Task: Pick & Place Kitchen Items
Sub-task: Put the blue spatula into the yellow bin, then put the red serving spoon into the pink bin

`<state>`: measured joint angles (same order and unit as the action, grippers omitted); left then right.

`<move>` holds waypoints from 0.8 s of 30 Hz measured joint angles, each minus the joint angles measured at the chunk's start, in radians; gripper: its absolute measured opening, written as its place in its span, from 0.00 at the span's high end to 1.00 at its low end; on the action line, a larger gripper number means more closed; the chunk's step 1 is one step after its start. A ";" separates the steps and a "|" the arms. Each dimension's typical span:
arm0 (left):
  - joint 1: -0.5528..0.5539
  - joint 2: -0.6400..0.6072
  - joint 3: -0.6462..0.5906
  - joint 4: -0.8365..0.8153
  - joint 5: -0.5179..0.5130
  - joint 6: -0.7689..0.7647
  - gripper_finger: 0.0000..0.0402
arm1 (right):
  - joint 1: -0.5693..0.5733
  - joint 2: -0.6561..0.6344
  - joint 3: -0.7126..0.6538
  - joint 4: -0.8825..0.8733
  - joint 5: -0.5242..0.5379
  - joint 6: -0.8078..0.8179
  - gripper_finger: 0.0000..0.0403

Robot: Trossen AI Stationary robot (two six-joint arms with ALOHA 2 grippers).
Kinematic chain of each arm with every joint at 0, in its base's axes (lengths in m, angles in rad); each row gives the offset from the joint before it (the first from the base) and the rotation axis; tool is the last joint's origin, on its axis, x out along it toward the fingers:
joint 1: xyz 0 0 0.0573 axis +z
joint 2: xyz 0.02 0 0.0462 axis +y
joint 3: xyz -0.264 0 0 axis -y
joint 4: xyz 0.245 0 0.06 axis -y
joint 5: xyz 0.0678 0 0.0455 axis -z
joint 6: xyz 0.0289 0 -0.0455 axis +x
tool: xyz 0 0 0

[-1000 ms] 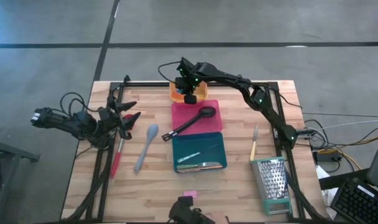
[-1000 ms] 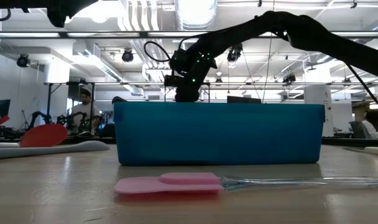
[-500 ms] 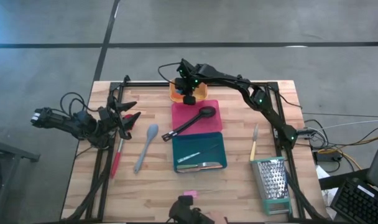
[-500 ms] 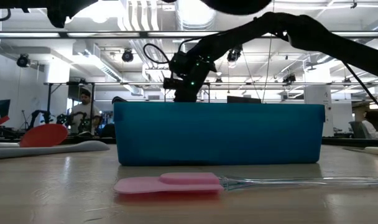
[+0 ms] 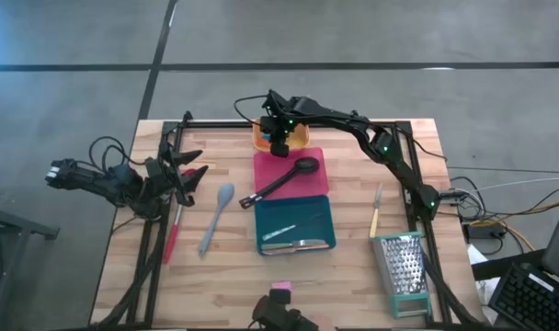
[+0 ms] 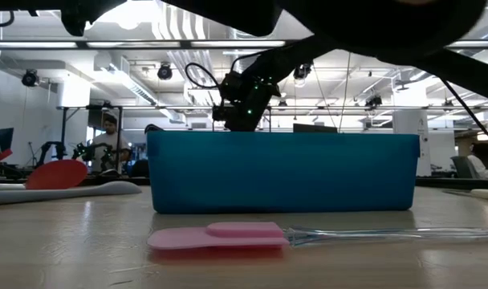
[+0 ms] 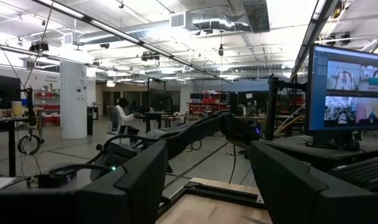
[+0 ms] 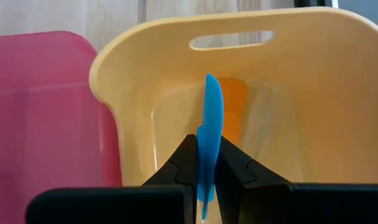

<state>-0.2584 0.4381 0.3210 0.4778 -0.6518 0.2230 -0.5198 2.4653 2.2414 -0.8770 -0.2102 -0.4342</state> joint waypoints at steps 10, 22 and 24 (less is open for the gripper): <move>0.000 0.000 0.000 -0.001 0.000 0.000 0.42 | 0.000 0.000 0.001 0.049 0.001 0.035 0.81; 0.000 0.000 0.000 -0.008 0.000 0.000 0.42 | 0.003 -0.019 0.058 -0.011 0.004 0.025 0.68; 0.000 0.000 0.000 -0.008 0.000 0.000 0.42 | 0.003 -0.029 0.090 -0.042 0.004 0.024 0.66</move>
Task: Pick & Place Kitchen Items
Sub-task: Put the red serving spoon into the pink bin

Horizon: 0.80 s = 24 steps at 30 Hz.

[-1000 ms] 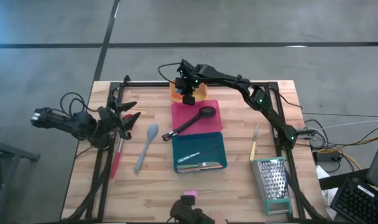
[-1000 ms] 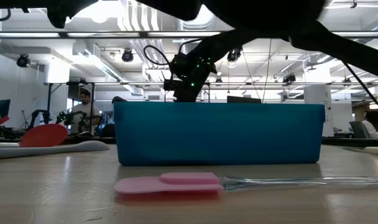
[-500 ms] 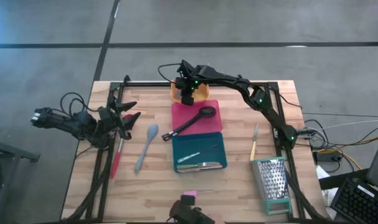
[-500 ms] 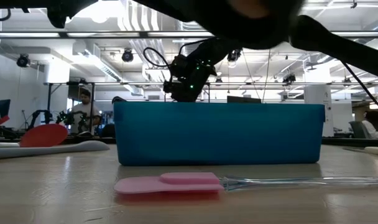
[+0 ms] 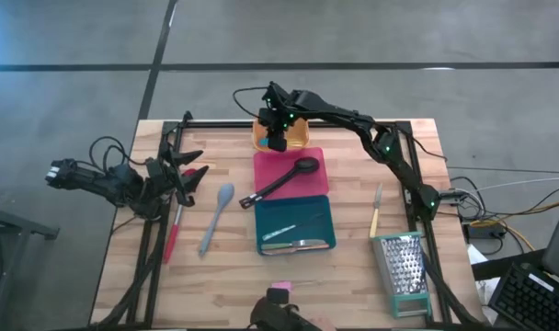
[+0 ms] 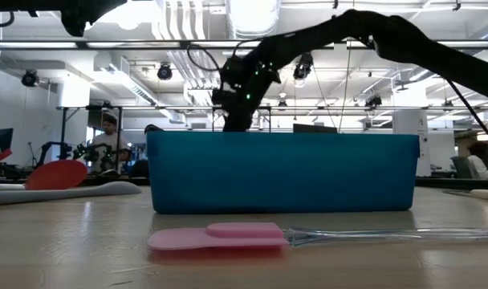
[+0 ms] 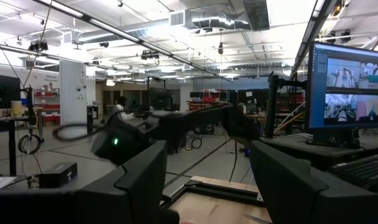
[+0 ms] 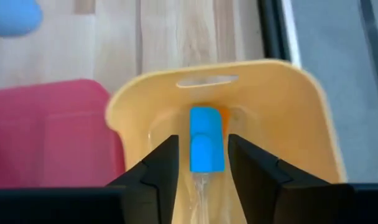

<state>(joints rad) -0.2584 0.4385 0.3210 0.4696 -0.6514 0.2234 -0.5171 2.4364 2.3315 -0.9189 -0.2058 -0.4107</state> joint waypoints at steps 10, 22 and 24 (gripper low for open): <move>0.000 0.001 0.000 0.000 0.000 -0.008 0.42 | 0.023 -0.152 0.021 -0.115 0.031 0.018 0.62; 0.000 0.039 0.003 -0.029 0.000 -0.069 0.42 | 0.124 -0.405 0.022 -0.391 0.214 0.104 0.74; 0.000 0.040 0.003 -0.029 0.000 -0.069 0.42 | 0.140 -0.450 0.022 -0.435 0.214 0.146 0.77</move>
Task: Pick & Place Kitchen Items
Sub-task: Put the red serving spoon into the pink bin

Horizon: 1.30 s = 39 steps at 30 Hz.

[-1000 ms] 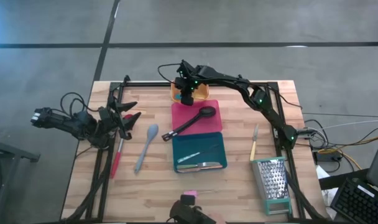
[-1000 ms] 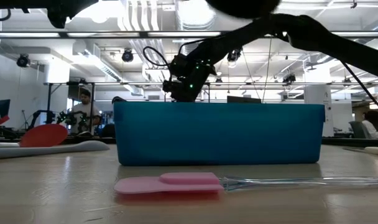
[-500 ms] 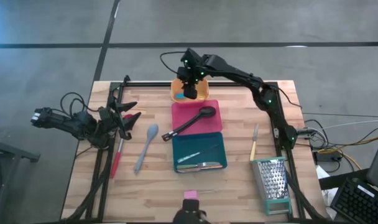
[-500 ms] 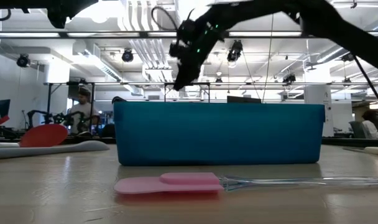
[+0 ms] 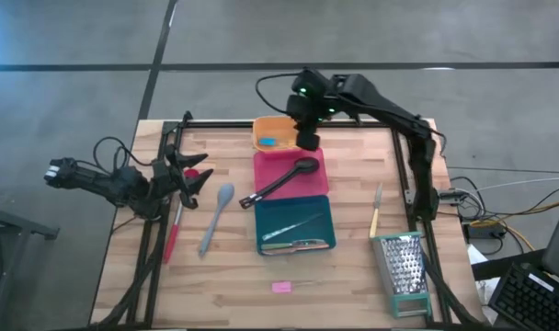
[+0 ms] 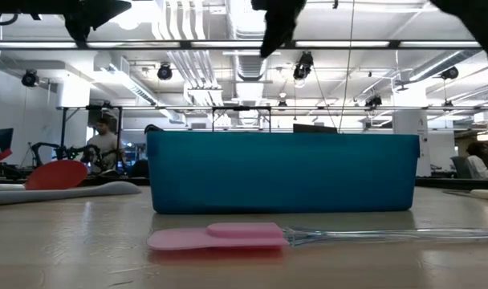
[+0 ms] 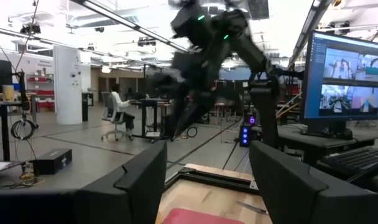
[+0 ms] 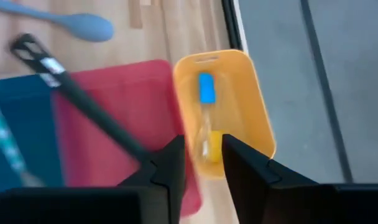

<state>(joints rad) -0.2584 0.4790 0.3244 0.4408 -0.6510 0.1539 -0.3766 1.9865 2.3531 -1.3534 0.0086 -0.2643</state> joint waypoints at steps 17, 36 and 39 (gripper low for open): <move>0.000 0.004 0.000 -0.015 -0.001 -0.036 0.42 | 0.220 -0.243 -0.046 -0.218 0.251 0.238 0.97; 0.000 0.036 0.028 -0.124 -0.192 -0.124 0.42 | 0.424 -0.581 -0.710 -0.152 0.471 0.475 0.98; 0.000 0.067 0.091 -0.262 -0.303 -0.187 0.42 | 0.422 -0.651 -0.838 -0.086 0.475 0.493 0.98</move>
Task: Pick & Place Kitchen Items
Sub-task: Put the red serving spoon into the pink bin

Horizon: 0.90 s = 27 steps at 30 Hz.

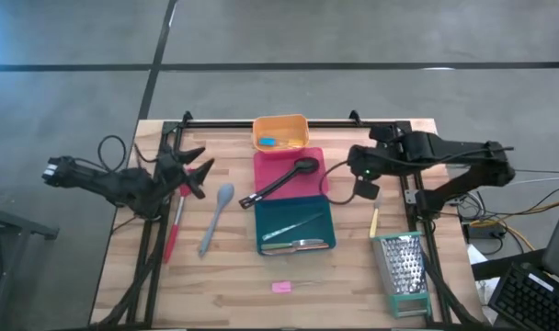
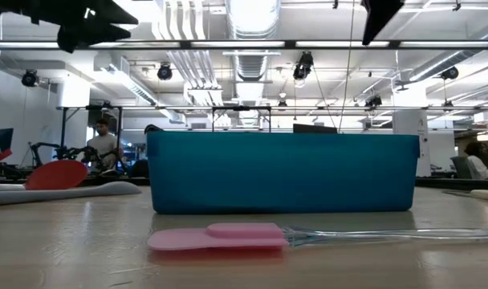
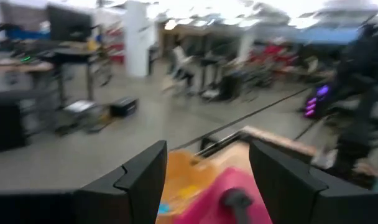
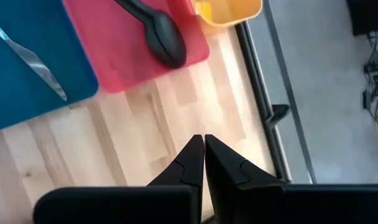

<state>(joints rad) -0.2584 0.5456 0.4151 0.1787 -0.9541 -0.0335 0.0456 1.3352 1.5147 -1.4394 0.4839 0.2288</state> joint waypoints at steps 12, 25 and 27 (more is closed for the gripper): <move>0.008 0.230 0.366 -0.895 -0.130 -0.609 0.42 | 0.000 -0.197 -0.341 0.323 0.002 -0.060 0.98; 0.059 0.413 0.522 -1.581 0.150 -1.090 0.42 | 0.000 -0.221 -0.443 0.430 0.014 -0.102 0.98; 0.078 0.427 0.521 -1.641 0.193 -1.118 0.42 | 0.000 -0.221 -0.444 0.434 0.015 -0.101 0.98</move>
<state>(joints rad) -0.1803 0.9728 0.9364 -1.4624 -0.7613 -1.1517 0.0456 1.1141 1.0710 -1.0054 0.4986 0.1278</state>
